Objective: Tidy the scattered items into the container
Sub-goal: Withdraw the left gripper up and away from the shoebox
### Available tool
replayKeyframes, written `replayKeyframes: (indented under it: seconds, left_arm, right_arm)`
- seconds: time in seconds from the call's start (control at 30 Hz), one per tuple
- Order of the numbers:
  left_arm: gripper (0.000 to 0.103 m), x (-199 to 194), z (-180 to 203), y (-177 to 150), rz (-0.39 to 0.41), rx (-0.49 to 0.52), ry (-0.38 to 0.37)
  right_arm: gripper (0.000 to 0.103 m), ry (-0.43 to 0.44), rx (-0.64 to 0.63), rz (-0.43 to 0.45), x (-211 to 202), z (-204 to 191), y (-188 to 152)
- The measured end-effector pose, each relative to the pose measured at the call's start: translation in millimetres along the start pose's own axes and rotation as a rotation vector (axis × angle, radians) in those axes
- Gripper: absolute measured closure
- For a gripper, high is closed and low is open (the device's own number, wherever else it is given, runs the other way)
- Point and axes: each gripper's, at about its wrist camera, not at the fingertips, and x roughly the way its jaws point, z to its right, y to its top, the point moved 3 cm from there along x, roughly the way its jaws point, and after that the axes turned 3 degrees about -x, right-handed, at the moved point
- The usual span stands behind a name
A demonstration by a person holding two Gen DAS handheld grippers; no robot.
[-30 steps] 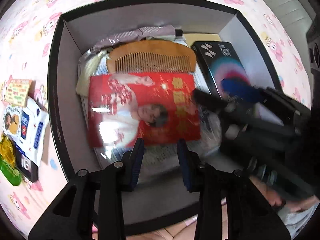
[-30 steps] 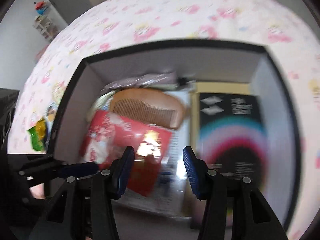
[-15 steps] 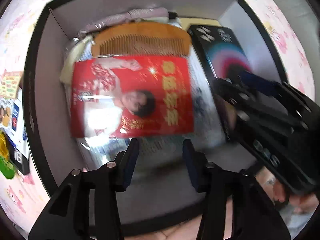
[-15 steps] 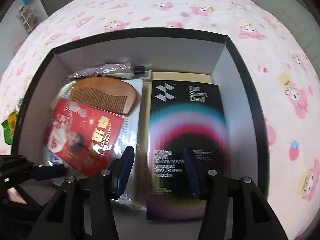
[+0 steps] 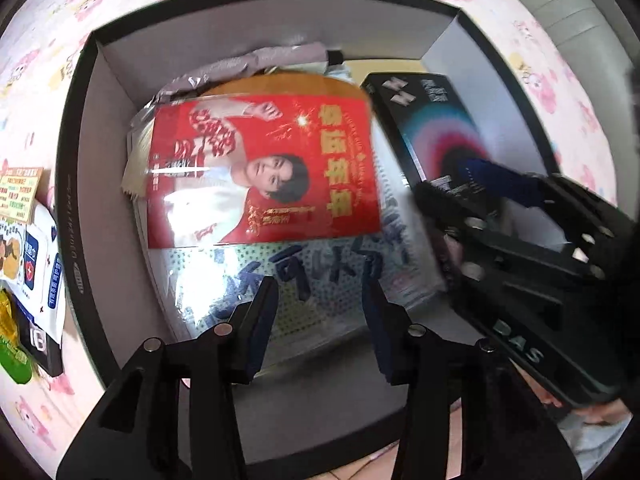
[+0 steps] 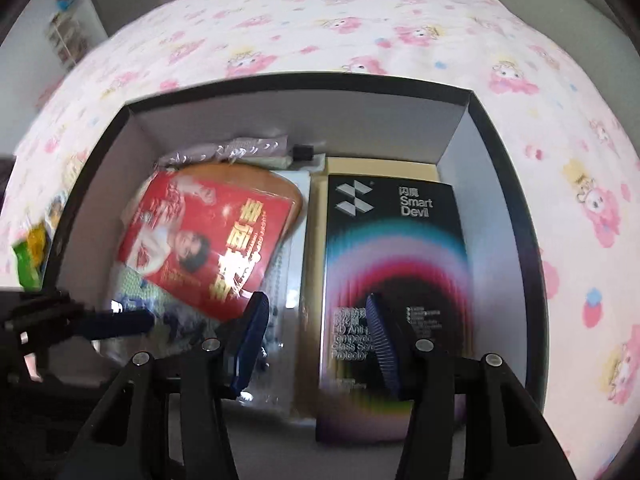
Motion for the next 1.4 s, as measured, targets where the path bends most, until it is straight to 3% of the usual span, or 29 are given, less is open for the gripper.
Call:
replayKeyframes:
  seconds: [0.23, 0.33, 0.43, 0.5, 0.57, 0.63, 0.73, 0.83, 0.9, 1.03, 1.17, 1.3, 1.4]
  left_arm:
    - [0.061, 2.2, -4.5, 25.5, 0.013, -0.028, 0.014]
    - [0.063, -11.7, -9.9, 32.2, 0.086, -0.021, 0.031]
    - [0.063, -25.9, -15.9, 23.1, 0.142, -0.022, -0.045]
    - [0.061, -36.2, -18.1, 21.2, 0.230, -0.022, -0.114]
    - [0.061, -48.9, -19.8, 30.2, 0.303, -0.044, -0.122]
    - [0.059, -57.3, -13.5, 40.2, 0.378, -0.033, -0.070]
    - [0.053, -81.4, -10.3, 32.4, 0.452, 0.000, -0.020]
    - [0.042, -83.6, -3.5, 29.7, 0.510, 0.011, 0.010]
    - [0.040, -84.5, 7.8, 33.5, 0.558, 0.035, 0.086]
    - [0.036, -106.1, -0.2, 18.9, 0.634, 0.072, 0.142]
    - [0.022, -156.8, -10.0, -16.0, 0.711, 0.056, 0.167]
    - [0.007, -191.3, -28.7, -51.7, 0.747, -0.014, 0.099]
    - [0.005, -208.0, -36.4, -80.7, 0.782, -0.028, 0.130]
  right_arm:
    - [0.056, -0.025, 0.071, 0.023, -0.8, 15.5, 1.7]
    - [0.056, -0.017, 0.103, 0.056, -5.7, 20.1, 5.1]
    - [0.056, 0.002, 0.142, 0.090, -14.1, 22.6, 8.0]
    - [0.056, 0.008, 0.167, 0.105, -18.4, 23.4, 8.4]
    - [0.056, 0.033, 0.212, 0.128, -26.9, 25.5, 8.5]
    - [0.056, 0.060, 0.238, 0.180, -40.8, 24.3, 11.4]
    - [0.050, 0.009, 0.240, 0.263, -64.7, 15.2, 11.6]
    - [0.045, -0.004, 0.238, 0.292, -73.8, 2.9, 13.0]
    - [0.045, -0.021, 0.247, 0.315, -82.1, -3.2, 9.6]
    - [0.041, -0.030, 0.239, 0.354, -116.8, -25.4, -7.9]
    - [0.036, -0.051, 0.232, 0.394, -159.4, -53.2, -27.6]
    - [0.018, -0.073, 0.232, 0.444, -195.7, -70.1, -51.0]
    - [0.017, -0.075, 0.213, 0.465, -215.6, -82.6, -68.5]
